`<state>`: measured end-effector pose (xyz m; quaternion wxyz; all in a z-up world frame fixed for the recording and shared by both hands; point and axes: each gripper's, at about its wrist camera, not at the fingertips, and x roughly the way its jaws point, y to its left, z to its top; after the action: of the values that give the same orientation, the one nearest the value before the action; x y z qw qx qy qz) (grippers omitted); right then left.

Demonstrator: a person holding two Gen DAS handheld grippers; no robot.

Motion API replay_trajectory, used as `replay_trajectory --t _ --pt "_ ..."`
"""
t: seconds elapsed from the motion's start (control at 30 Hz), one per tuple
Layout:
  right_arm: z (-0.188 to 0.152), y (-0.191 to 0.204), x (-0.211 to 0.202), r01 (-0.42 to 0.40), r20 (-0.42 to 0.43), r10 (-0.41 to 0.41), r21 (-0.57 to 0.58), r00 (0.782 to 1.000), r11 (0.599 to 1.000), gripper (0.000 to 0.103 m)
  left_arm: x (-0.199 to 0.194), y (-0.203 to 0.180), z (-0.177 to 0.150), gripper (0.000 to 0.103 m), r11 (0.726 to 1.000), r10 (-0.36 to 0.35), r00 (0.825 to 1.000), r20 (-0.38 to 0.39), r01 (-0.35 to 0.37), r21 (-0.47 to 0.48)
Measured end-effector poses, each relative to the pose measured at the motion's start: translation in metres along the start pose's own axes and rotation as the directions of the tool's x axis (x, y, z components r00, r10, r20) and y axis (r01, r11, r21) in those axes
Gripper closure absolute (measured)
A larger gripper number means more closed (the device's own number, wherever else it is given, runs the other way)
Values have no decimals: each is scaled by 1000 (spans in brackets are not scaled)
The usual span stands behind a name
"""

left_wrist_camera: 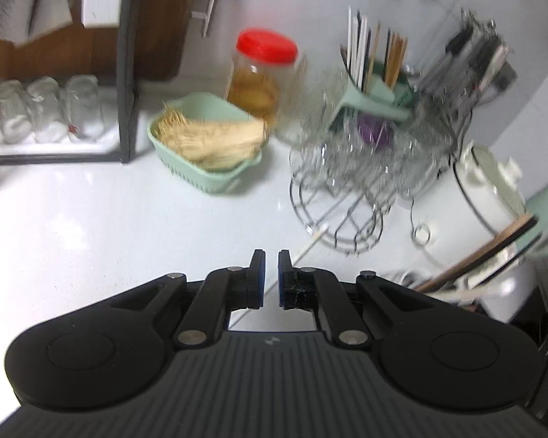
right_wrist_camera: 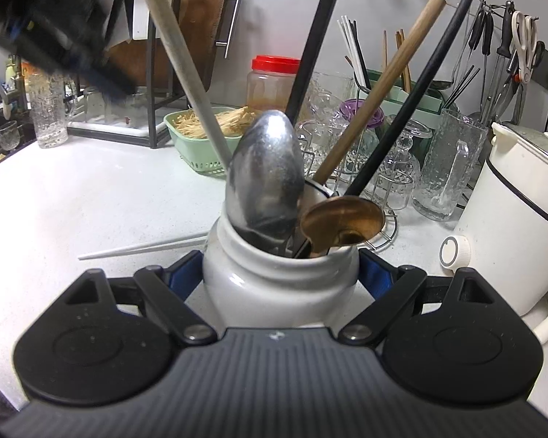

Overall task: Organize utensils
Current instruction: 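Lower the white chopstick into the white mug and open the left tool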

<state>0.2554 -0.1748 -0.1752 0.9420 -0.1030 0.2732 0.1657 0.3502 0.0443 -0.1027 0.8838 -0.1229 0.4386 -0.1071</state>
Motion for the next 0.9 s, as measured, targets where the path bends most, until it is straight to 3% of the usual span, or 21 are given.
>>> replay_trajectory --t 0.2,0.37,0.53,0.7,0.9 --pt "1 3 0 25 -10 -25 12 1000 1000 12 48 12 5 76 985 -78 989 -128 97 145" --pt "4 6 1 50 -25 -50 25 998 998 12 88 7 16 74 948 -130 967 -218 186 257" --pt "8 6 2 64 -55 -62 35 997 997 12 127 -7 27 72 918 -166 944 -286 253 304" --pt "9 7 4 67 -65 -65 32 996 997 12 163 -22 34 72 890 -158 930 -331 280 361" --pt "11 9 6 83 -81 -80 36 993 996 11 190 -41 37 72 854 -111 929 -354 271 444"
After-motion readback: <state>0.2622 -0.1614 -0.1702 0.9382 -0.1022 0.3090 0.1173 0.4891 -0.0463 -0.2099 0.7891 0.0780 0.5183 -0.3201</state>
